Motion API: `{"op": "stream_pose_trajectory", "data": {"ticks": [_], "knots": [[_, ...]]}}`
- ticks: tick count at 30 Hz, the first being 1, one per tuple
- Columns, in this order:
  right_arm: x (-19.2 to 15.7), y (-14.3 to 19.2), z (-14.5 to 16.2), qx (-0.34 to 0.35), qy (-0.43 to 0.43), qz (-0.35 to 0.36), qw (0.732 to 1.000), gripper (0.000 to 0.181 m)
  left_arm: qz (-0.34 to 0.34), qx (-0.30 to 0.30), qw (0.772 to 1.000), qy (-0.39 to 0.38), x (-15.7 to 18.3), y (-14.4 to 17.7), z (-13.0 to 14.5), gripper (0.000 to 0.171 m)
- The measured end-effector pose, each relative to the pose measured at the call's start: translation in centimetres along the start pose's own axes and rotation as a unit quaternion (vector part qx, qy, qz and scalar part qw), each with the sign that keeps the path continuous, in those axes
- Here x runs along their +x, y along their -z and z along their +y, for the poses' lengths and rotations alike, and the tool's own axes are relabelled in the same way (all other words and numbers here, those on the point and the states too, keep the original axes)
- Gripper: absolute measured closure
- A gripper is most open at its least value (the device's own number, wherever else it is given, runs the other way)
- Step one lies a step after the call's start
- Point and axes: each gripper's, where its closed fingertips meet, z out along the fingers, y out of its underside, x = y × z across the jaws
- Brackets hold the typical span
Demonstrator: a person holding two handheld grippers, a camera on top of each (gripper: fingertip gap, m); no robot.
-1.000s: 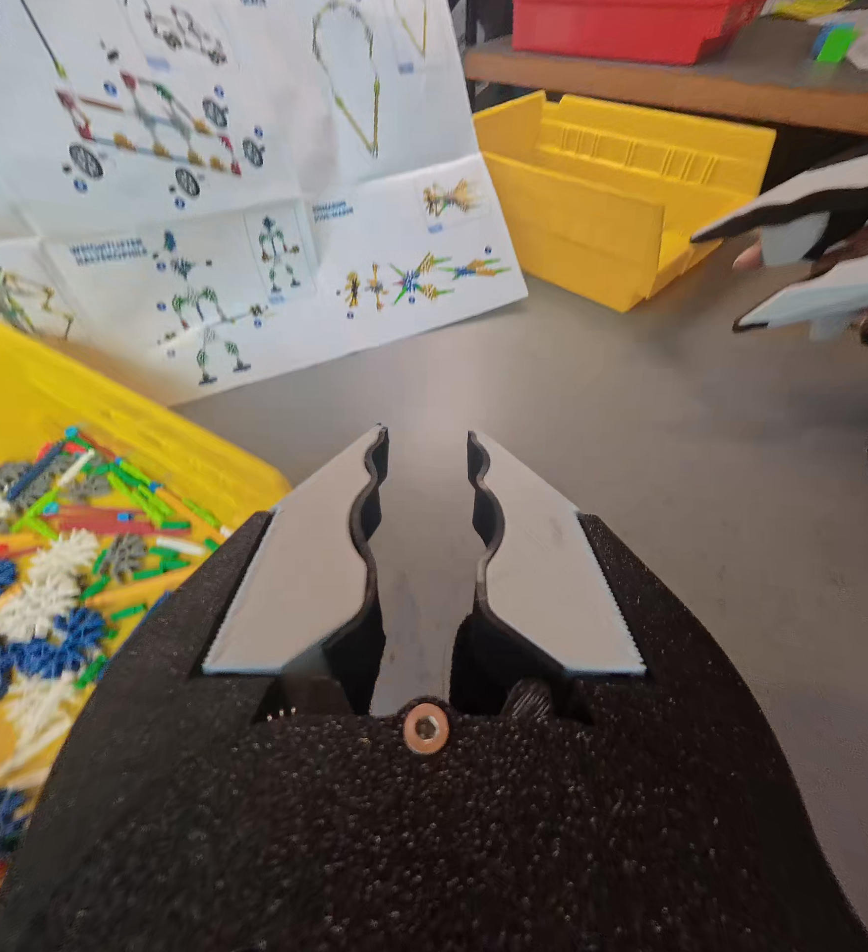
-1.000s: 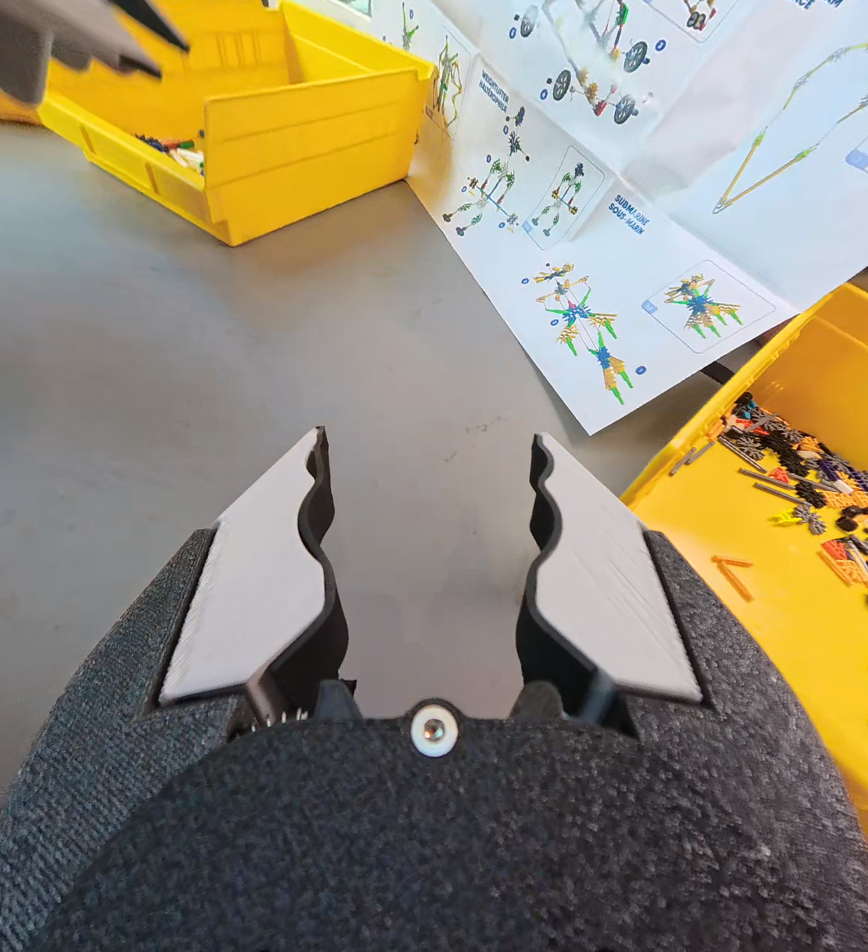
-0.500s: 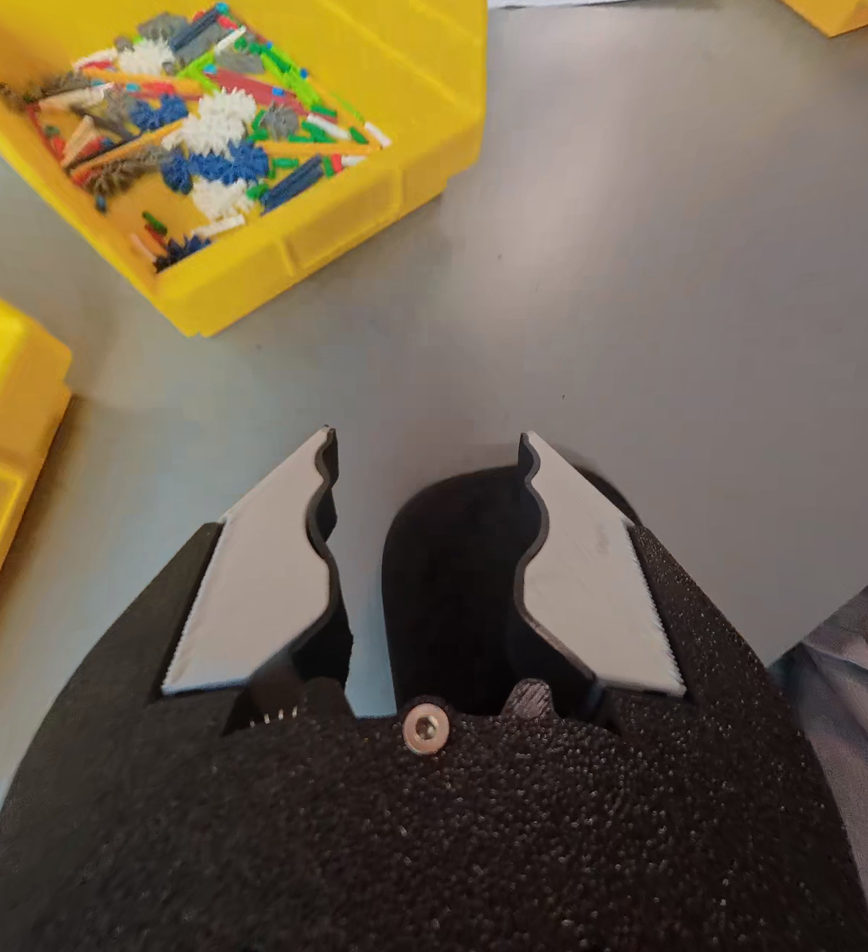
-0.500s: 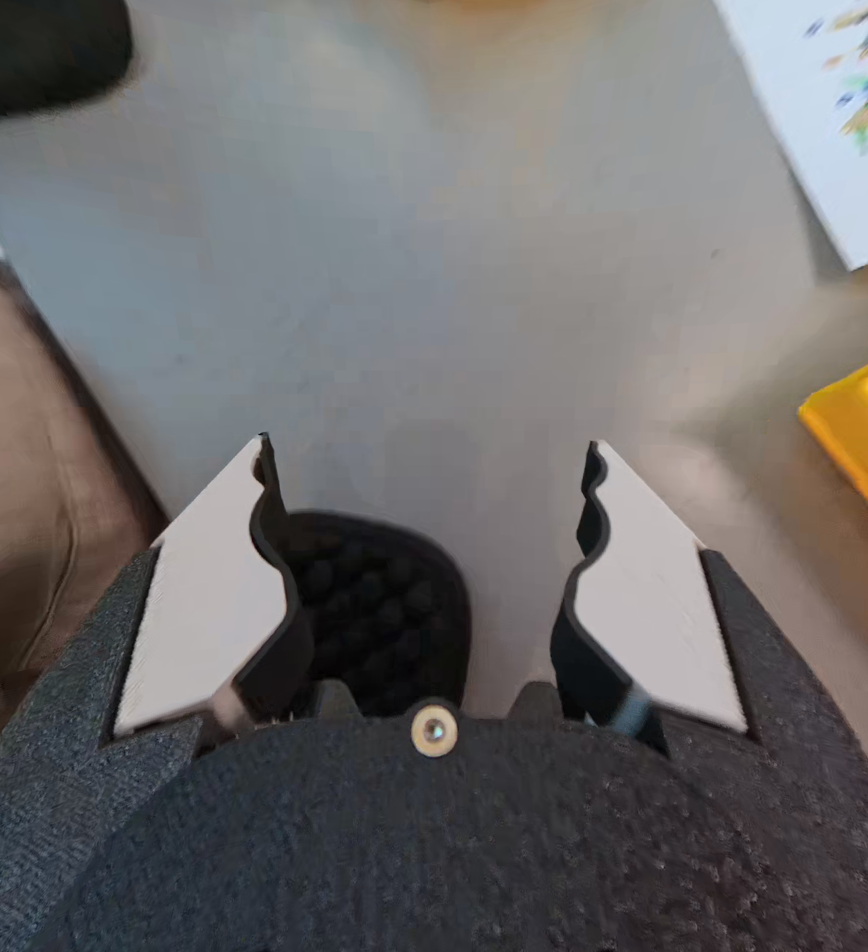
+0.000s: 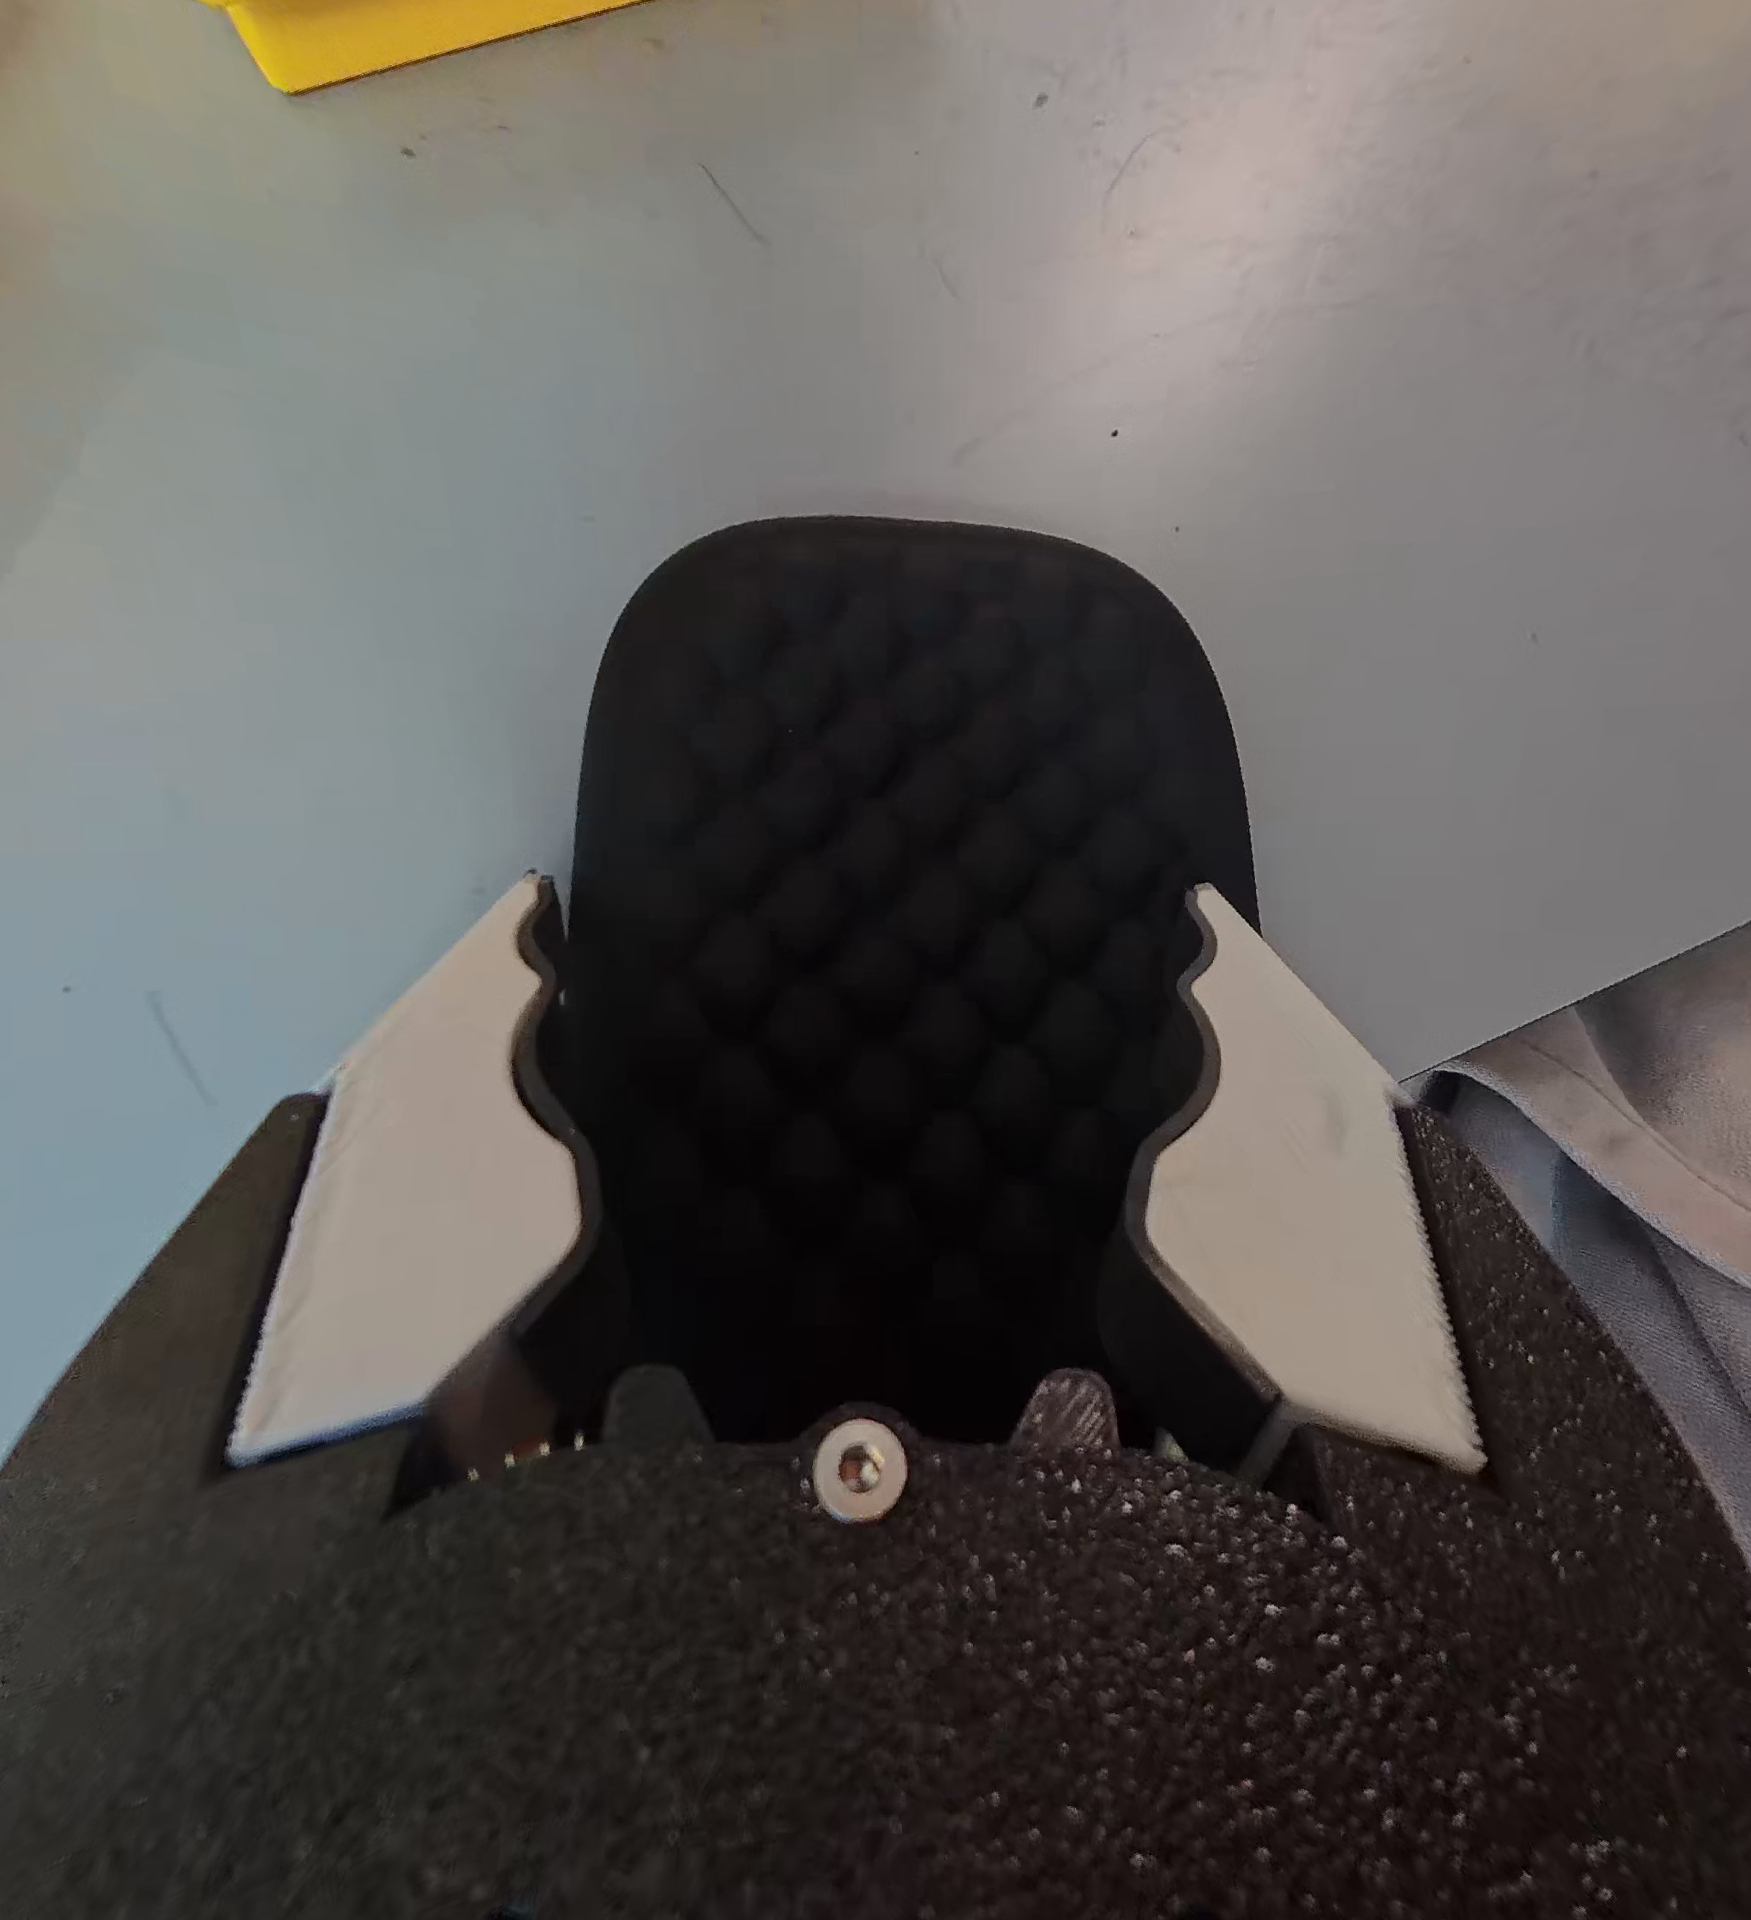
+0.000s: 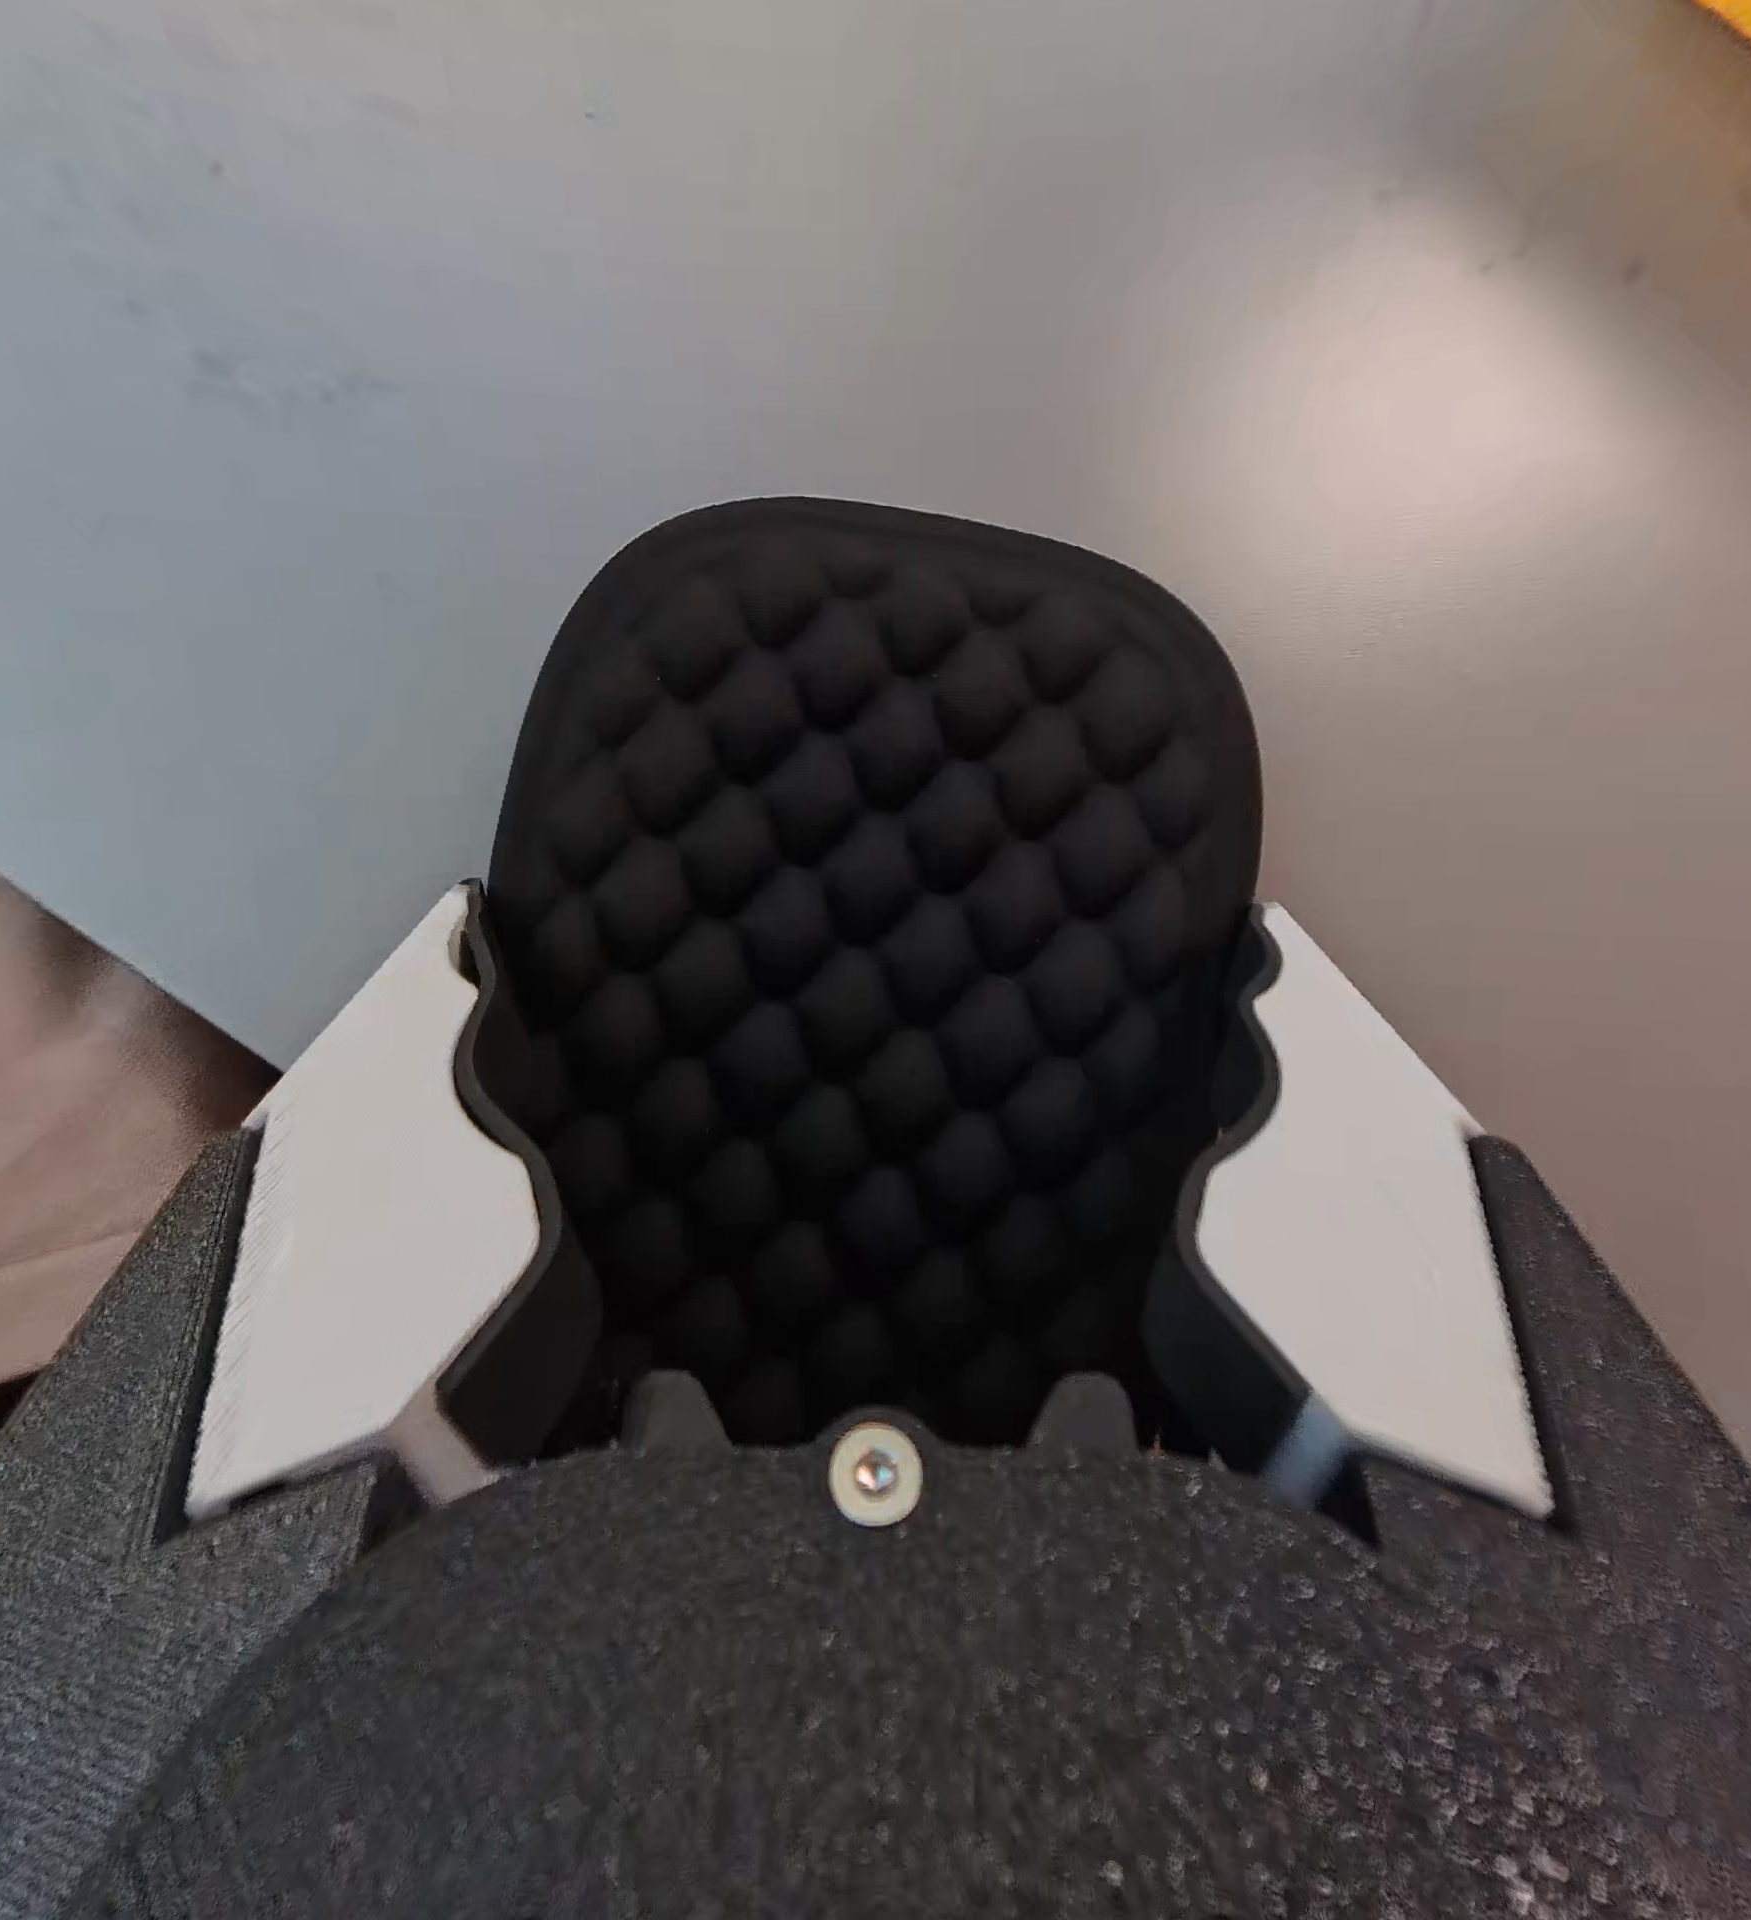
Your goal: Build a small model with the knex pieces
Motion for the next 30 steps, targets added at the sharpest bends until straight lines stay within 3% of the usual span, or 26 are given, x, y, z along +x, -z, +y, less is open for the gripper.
{"op": "stream_pose_trajectory", "data": {"ticks": [3,5,6,8,11,14,16,18,21,22,24,25,27,30], "knots": [[0.2,0.0,-0.3,-0.001,-0.008,0.019,1.0,0.046,-0.033,0.008,0.999,0.031,-0.4,0.5,0.4,0.055],[0.5,0.6,-1.8,0.037,0.002,0.049,0.998,0.047,-0.058,0.01,0.997,0.049,-0.4,1.0,0.2,0.054],[0.2,1.1,-3.2,0.066,0.014,0.052,0.996,0.047,-0.081,0.025,0.995,0.048,-0.7,1.6,-0.6,0.072],[-1.3,2.2,-7.4,0.14,0.039,0.022,0.989,0.049,-0.105,0.101,0.989,-0.008,-0.7,3.4,-5.3,0.095],[-2.3,2.8,-16.3,0.262,0.062,-0.018,0.963,0.058,0.035,0.19,0.977,-0.091,5.0,2.8,-14.4,0.098],[1.0,0.2,-24.4,0.323,0.02,0.004,0.946,0.064,0.148,0.253,0.945,-0.144,8.8,-2.3,-22.1,0.114],[3.0,-2.8,-27.9,0.336,-0.018,0.006,0.942,0.072,0.198,0.293,0.929,-0.112,9.5,-6.1,-25.9,0.122],[4.4,-6.0,-29.4,0.331,-0.024,0.025,0.943,0.081,0.235,0.322,0.916,-0.055,9.7,-8.9,-28.2,0.13],[6.3,-9.5,-28.6,0.332,-0.032,0.06,0.941,0.101,0.224,0.338,0.913,-0.052,9.3,-12.3,-28.1,0.138],[6.3,-9.2,-28.8,0.336,-0.031,0.043,0.941,0.104,0.223,0.326,0.916,-0.07,9.6,-12.8,-27.6,0.138],[7.8,-7.9,-29.1,0.358,-0.008,0.084,0.93,0.119,0.202,0.327,0.918,-0.097,9.5,-13.0,-27.1,0.139],[8.2,-8.2,-28.7,0.35,-0.003,0.093,0.932,0.131,0.191,0.322,0.923,-0.088,9.2,-13.5,-26.7,0.141],[8.5,-9.2,-28.4,0.327,-0.012,0.091,0.941,0.133,0.196,0.304,0.927,-0.095,9.5,-13.9,-26.0,0.14],[9.2,-9.7,-28.1,0.311,-0.006,0.11,0.944,0.153,0.16,0.311,0.928,-0.131,8.8,-13.8,-25.5,0.14]]}}
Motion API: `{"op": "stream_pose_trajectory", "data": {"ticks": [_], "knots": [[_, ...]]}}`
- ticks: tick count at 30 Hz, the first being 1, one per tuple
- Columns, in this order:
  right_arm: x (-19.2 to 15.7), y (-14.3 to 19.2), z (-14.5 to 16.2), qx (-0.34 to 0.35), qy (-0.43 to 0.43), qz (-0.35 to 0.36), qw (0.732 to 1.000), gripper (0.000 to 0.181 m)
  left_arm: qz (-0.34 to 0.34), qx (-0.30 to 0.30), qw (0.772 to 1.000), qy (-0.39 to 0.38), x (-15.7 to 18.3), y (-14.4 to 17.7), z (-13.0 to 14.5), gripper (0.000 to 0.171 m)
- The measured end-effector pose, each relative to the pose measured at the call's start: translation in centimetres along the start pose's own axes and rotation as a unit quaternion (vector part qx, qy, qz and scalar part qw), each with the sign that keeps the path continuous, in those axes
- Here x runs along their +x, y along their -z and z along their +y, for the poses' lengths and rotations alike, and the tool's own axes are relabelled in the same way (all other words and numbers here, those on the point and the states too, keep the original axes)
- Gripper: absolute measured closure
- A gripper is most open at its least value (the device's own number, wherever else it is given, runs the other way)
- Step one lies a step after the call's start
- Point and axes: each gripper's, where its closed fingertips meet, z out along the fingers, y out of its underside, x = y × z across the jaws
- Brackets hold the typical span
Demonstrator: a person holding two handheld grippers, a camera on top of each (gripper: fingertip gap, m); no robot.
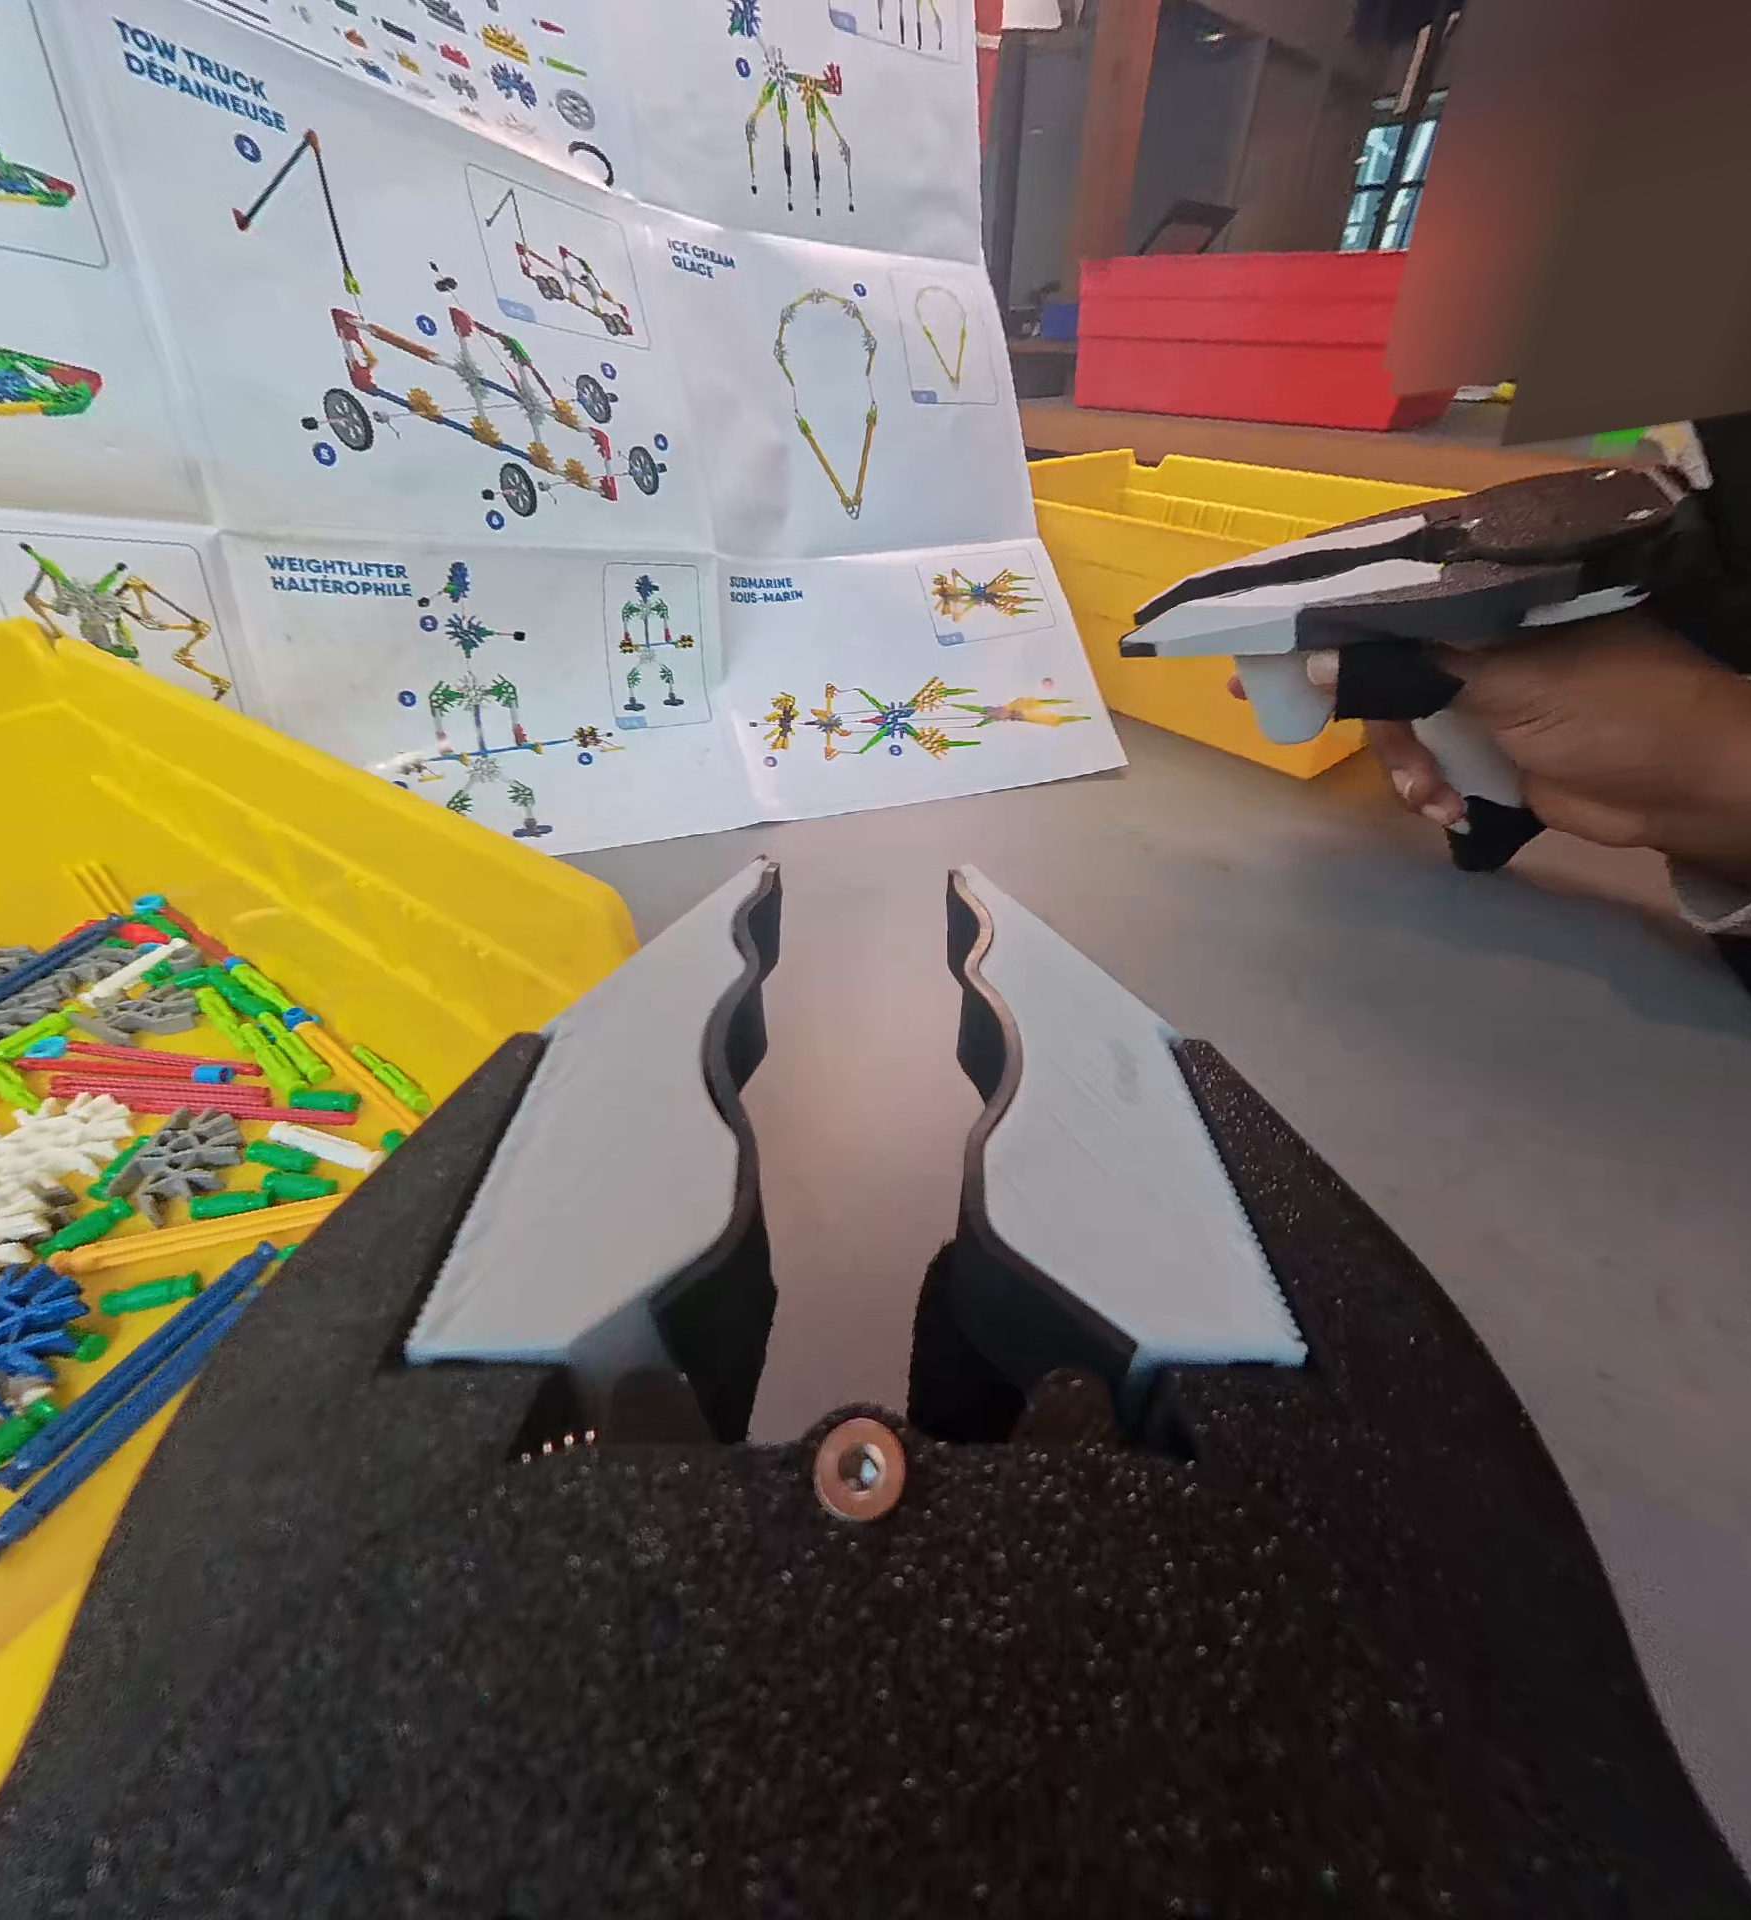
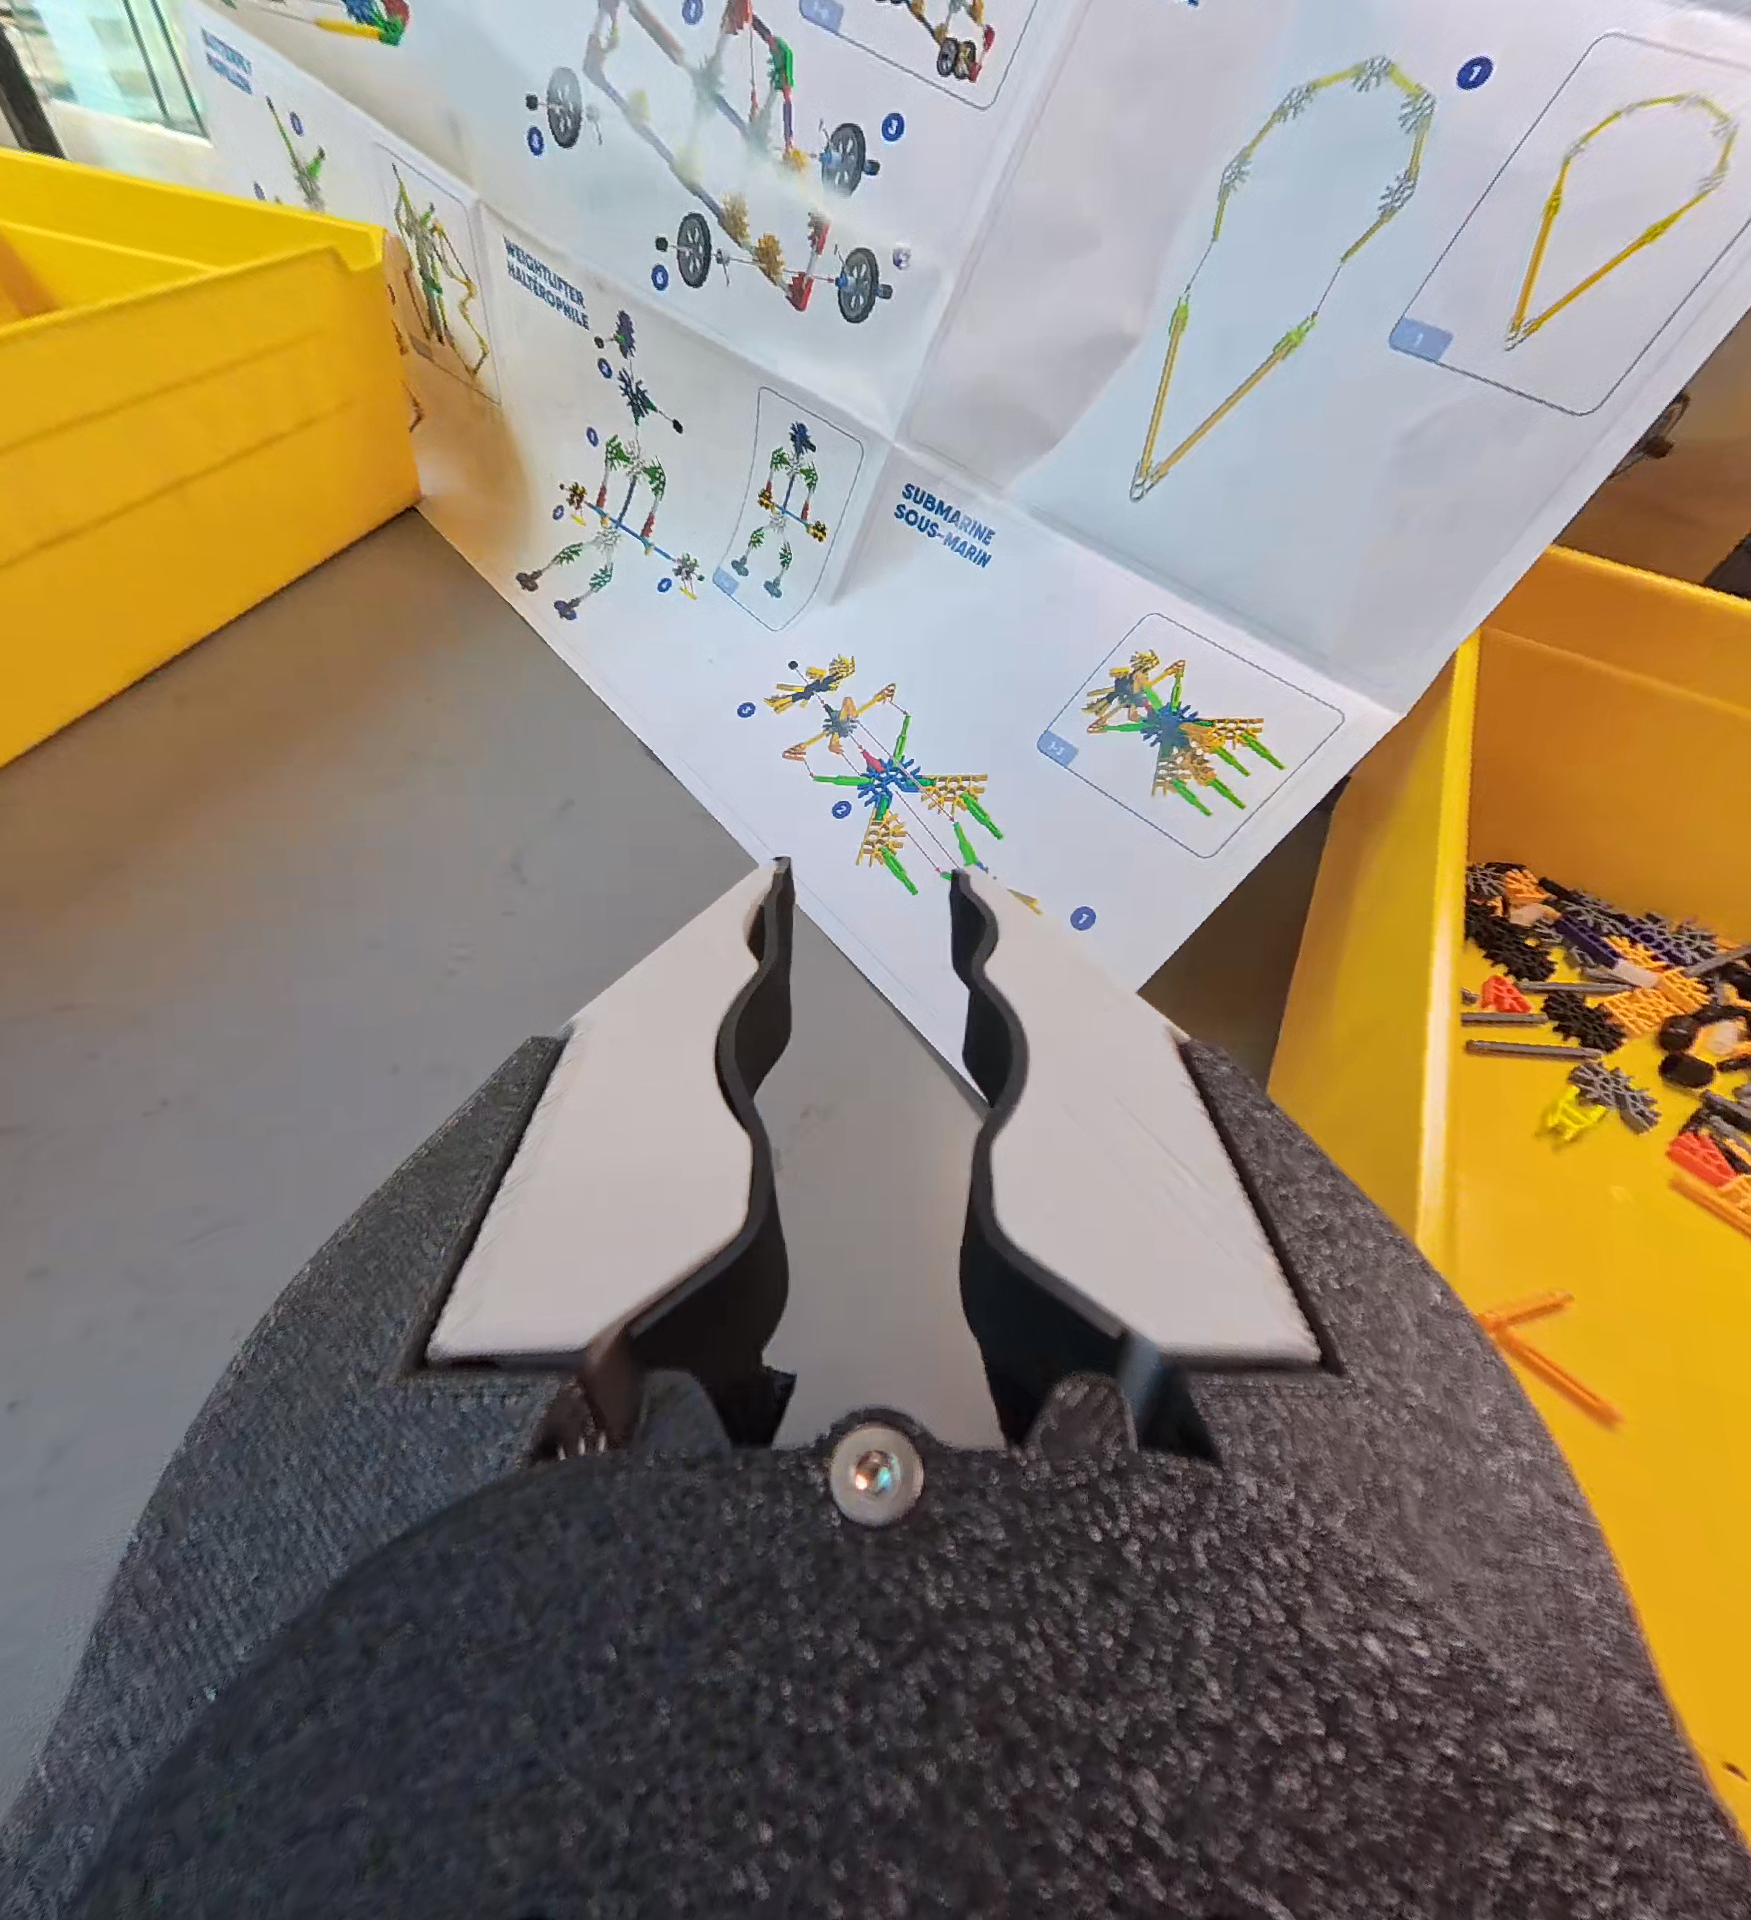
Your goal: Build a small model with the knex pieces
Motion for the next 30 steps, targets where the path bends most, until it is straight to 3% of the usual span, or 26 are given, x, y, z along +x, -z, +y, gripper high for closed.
{"op": "stream_pose_trajectory", "data": {"ticks": [3,19,24,30], "knots": [[0.3,0.4,0.5,-0.009,-0.002,-0.003,1.0,0.164,-0.022,-0.018,0.999,-0.019,-0.8,-0.1,0.3,0.14],[-3.0,2.4,1.6,-0.032,0.043,-0.014,0.998,0.156,-0.016,-0.022,1.0,0.011,0.2,0.8,1.0,0.135],[-2.0,1.9,2.8,-0.056,0.05,0.007,0.997,0.181,-0.025,-0.014,0.999,0.038,-1.1,1.1,0.0,0.135],[-0.7,1.5,3.4,-0.074,0.056,0.04,0.995,0.181,-0.052,-0.038,0.997,-0.044,-0.9,1.0,1.0,0.134]]}}
